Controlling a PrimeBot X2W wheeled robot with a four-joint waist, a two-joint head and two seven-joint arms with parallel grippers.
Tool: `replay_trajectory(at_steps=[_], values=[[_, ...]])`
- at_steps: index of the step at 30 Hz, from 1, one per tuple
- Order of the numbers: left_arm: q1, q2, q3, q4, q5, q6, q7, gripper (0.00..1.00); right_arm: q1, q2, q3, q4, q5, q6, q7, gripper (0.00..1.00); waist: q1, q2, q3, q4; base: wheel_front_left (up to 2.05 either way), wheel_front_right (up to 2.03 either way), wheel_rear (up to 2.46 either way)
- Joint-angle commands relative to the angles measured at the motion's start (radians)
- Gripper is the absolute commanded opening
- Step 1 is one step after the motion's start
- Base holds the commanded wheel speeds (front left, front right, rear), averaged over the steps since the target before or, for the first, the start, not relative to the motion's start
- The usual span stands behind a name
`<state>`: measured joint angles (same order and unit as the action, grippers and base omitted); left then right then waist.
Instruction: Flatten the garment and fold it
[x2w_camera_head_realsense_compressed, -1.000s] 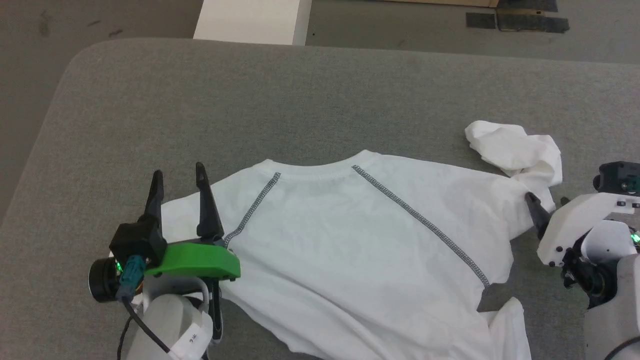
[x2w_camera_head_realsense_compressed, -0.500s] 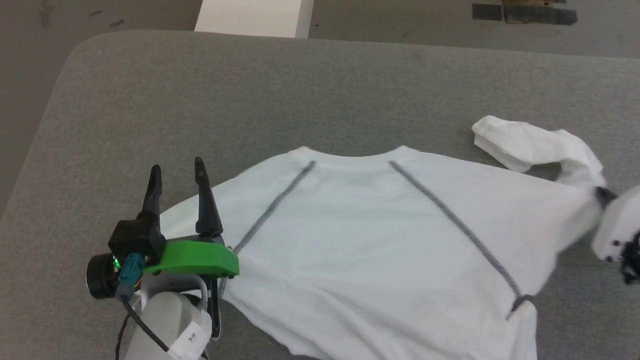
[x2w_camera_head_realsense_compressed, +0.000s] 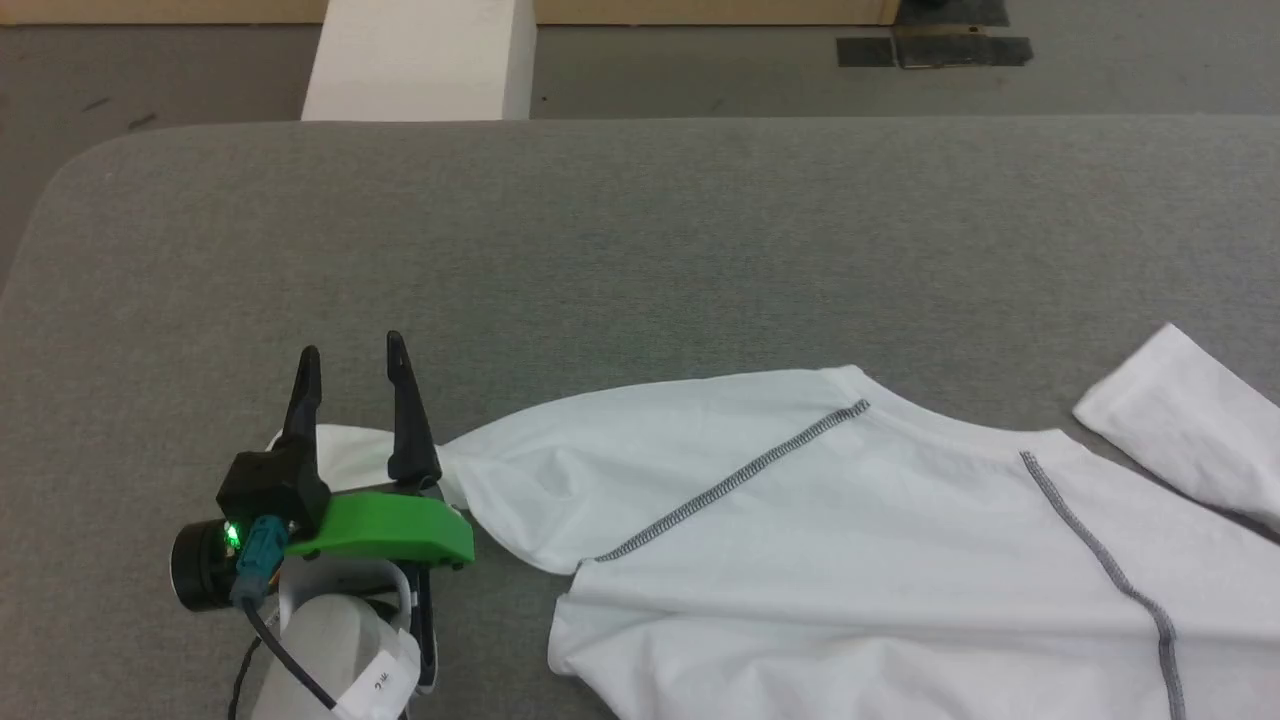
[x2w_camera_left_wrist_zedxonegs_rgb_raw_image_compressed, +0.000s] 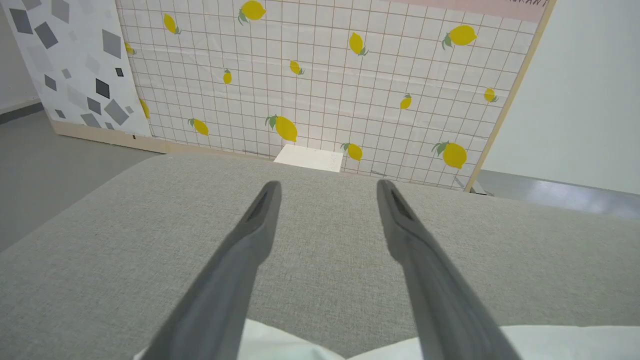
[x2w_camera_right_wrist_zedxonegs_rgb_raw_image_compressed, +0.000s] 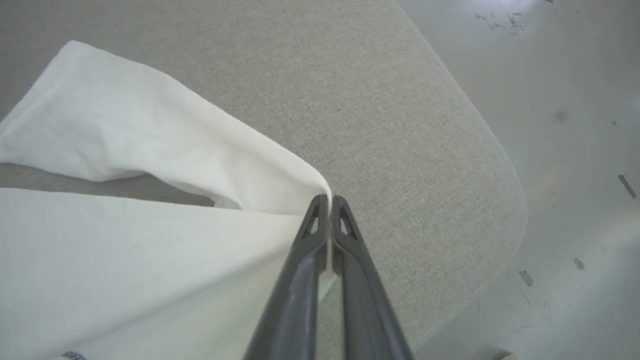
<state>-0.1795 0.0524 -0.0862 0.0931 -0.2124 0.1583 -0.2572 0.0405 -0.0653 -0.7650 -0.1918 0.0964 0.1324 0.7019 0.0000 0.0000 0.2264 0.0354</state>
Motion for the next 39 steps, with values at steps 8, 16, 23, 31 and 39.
replay_trajectory(at_steps=[8, 16, 23, 31, 39], values=[[-0.028, -0.002, -0.057, 0.087, 0.025, -0.063, -0.004, 1.0, 0.041, 0.015, 0.13, 0.074, 0.116, -0.002, -0.087, 1.0, 0.0, 0.0, -0.013, -0.047, 0.0, 0.0, 0.0], [-0.172, 0.033, -0.234, 0.244, 0.119, -0.189, 0.172, 1.0, 0.061, 0.008, 0.388, 0.073, 0.104, -0.002, -0.381, 1.0, 0.0, 0.0, -0.021, -0.05, 0.0, 0.0, 0.0], [-0.298, 0.066, -0.316, 0.298, 0.157, -0.248, 0.486, 1.0, 0.055, -0.021, 0.51, 0.069, 0.119, -0.002, -0.465, 1.0, 0.0, 0.0, -0.006, -0.079, 0.0, 0.0, 0.0], [-0.333, 0.101, -0.325, 0.282, 0.132, -0.26, 0.85, 1.0, 0.041, -0.03, 0.604, 0.039, 0.14, -0.002, -0.492, 1.0, 0.0, 0.0, 0.038, -0.12, 0.0, 0.0, 0.0], [-0.29, 0.106, -0.325, 0.231, 0.06, -0.268, 1.022, 0.98, 0.028, -0.033, 0.622, 0.031, 0.16, -0.002, -0.507, 1.0, 0.0, 0.0, 0.068, -0.144, 0.0, 0.0, 0.0]])
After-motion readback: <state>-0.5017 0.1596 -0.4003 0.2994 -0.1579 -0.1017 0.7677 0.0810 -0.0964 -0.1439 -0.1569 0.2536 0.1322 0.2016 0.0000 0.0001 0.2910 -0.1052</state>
